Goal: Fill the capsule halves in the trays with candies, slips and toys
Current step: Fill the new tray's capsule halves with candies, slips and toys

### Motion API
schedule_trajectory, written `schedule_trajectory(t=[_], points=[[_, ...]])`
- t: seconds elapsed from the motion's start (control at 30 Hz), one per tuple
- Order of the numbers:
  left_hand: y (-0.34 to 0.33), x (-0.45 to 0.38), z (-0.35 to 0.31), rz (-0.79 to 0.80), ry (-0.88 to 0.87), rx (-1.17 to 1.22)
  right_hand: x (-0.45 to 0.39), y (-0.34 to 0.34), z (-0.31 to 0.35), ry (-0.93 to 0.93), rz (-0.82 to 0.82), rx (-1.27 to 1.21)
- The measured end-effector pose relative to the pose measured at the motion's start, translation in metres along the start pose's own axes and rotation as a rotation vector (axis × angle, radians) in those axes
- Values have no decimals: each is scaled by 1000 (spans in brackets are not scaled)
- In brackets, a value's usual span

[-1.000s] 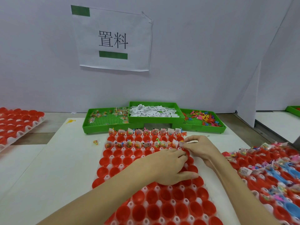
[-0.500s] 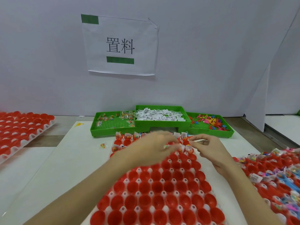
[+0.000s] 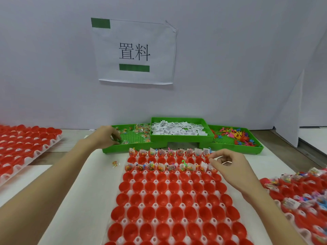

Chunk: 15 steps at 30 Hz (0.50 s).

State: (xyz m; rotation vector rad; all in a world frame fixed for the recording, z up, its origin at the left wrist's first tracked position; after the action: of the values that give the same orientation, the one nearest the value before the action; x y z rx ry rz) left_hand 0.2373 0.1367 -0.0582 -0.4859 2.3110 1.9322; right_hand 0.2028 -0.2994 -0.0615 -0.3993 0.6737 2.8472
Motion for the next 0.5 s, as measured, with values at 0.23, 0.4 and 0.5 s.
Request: schedule_trajectory(t=[0.23,0.4,0.5], points=[[-3,-2,-9,-30,-27,47,1,2,6,57,2,14],[1,-3,-10,79,25,83,1,2,9,69,-4,11],[-2,-4,-13,128,17,87,1,3,9,70,-11,11]])
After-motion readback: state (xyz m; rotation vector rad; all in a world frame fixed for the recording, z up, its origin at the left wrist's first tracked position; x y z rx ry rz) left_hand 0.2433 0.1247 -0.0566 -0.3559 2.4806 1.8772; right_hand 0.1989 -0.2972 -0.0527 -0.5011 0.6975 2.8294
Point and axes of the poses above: each hand's wrist, its own x-axis away from the middle knuckle, its own y-axis out of the back of the hand, z = x × y, the point moved 6 cm from there along -x, towards the middle knuckle, and after that the axes turned 13 degrees about -z, right-handed, at the moved point
